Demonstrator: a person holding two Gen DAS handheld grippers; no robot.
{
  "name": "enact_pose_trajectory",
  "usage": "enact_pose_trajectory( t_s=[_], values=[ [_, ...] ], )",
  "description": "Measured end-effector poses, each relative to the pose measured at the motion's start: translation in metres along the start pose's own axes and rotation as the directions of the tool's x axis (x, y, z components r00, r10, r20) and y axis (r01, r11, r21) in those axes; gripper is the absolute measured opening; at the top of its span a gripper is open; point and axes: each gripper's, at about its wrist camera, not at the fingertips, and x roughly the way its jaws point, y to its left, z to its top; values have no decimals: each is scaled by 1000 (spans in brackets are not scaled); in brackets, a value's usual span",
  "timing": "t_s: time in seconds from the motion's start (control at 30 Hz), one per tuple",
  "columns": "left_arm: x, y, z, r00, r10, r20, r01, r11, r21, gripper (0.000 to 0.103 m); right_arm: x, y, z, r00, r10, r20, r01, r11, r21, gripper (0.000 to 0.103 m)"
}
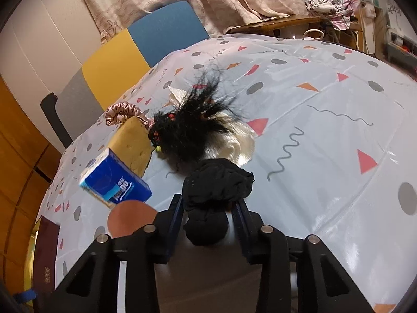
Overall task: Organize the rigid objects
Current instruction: 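Move both tools back toward the remaining items on the table, then grasp the black hair tie with the right tool while the left tool grasps the brown sponge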
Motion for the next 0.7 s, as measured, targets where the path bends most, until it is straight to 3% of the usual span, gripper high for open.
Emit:
enact_pose_trajectory(
  t_s=[0.2, 0.43, 0.7],
  values=[
    [20, -28, 17, 1000, -10, -15, 11, 999, 46, 97, -16, -9, -16, 1000, 9, 25, -9, 1000, 14, 39],
    [57, -77, 48, 998, -38, -40, 43, 993, 111, 98, -21, -23, -23, 997, 28, 72, -33, 997, 73, 24],
    [119, -123, 87, 994, -75, -75, 83, 991, 103, 98, -21, -31, -25, 994, 71, 87, -81, 990, 111, 24]
  ],
)
